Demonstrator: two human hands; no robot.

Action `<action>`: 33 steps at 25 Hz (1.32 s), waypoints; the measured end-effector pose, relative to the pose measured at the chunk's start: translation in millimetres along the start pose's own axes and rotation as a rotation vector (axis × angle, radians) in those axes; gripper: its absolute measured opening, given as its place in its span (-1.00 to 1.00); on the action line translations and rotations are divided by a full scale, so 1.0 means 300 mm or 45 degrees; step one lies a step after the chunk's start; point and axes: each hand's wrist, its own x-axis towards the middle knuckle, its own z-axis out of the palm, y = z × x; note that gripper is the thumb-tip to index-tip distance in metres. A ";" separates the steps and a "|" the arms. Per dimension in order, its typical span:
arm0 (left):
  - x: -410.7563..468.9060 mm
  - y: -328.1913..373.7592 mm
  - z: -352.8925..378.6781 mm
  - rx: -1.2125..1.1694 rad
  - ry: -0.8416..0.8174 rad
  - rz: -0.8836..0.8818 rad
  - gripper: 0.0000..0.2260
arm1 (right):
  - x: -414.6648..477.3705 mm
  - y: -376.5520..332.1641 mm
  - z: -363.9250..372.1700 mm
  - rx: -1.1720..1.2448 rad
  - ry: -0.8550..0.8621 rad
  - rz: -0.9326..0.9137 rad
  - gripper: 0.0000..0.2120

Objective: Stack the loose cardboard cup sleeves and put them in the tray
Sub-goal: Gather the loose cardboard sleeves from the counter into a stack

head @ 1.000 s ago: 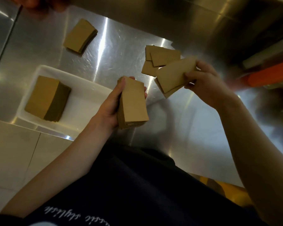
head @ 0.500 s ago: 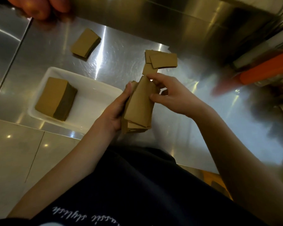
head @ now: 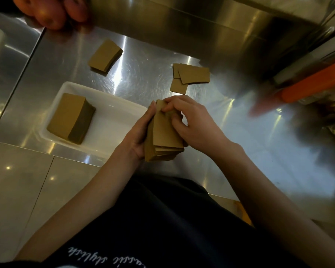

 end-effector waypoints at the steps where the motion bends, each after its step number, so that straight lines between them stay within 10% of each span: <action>1: -0.001 -0.002 -0.002 -0.014 -0.008 0.004 -0.41 | -0.003 -0.001 0.004 -0.027 0.002 -0.002 -0.80; 10: 0.005 -0.003 0.032 -0.020 0.109 0.022 -0.49 | -0.028 -0.020 -0.050 -0.116 -0.416 0.018 -0.21; 28: 0.034 0.027 -0.003 -0.006 0.068 -0.068 -0.49 | -0.001 -0.002 -0.043 -0.208 -0.398 -0.039 -0.37; 33: 0.045 0.021 -0.043 0.043 0.070 -0.038 -0.15 | -0.010 -0.007 -0.051 -0.280 -0.445 -0.014 -0.35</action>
